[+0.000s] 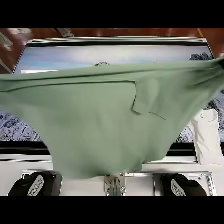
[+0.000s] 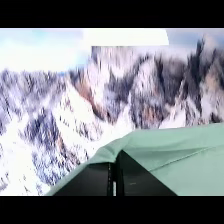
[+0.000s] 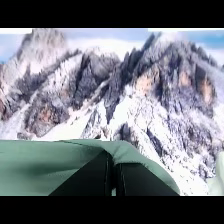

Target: Fold the shirts.

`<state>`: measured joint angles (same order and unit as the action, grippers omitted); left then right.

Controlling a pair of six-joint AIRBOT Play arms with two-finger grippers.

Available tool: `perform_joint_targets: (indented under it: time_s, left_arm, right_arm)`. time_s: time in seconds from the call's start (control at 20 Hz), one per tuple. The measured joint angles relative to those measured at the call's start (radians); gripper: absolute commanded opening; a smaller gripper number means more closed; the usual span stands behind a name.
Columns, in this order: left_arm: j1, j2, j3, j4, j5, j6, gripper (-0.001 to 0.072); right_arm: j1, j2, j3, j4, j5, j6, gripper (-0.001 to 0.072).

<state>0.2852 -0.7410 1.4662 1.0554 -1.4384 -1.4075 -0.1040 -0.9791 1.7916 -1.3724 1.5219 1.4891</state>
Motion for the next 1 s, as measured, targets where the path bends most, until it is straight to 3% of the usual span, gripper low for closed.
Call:
perform_joint_targets:
  time_s: [0.2,0.65,0.7,0.75,0.8,0.85,1.0]
  left_arm:
    - [0.000,-0.175,-0.148,0.008,0.103,0.000,0.0043]
    - [-0.008,-0.660,-0.201,-0.065,0.289,-0.003,0.0047]
    - [-0.015,-0.701,-0.202,-0.083,0.293,-0.003,0.0105]
    - [-0.022,-0.732,-0.203,-0.103,0.299,-0.003,0.0245]
    - [-0.027,-0.761,-0.203,-0.113,0.303,-0.003,0.0467]
    - [-0.030,-0.779,-0.203,-0.127,0.304,-0.005,0.0589]
    - [-0.019,-0.810,-0.182,-0.122,0.228,-0.055,0.0593]
  right_arm:
    - [0.002,-0.289,0.000,0.024,-0.092,0.021,0.0050]
    - [0.001,-0.797,0.000,0.277,-0.367,0.085,0.0058]
    - [0.001,-0.828,0.000,0.306,-0.372,0.087,0.0152]
    - [0.001,-0.856,0.000,0.334,-0.372,0.090,0.0404]
    - [0.000,-0.874,0.000,0.357,-0.372,0.090,0.0647]
    - [-0.002,-0.888,0.000,0.393,-0.364,0.089,0.0676]
    - [-0.005,-0.892,0.000,0.431,-0.291,0.068,0.0674]
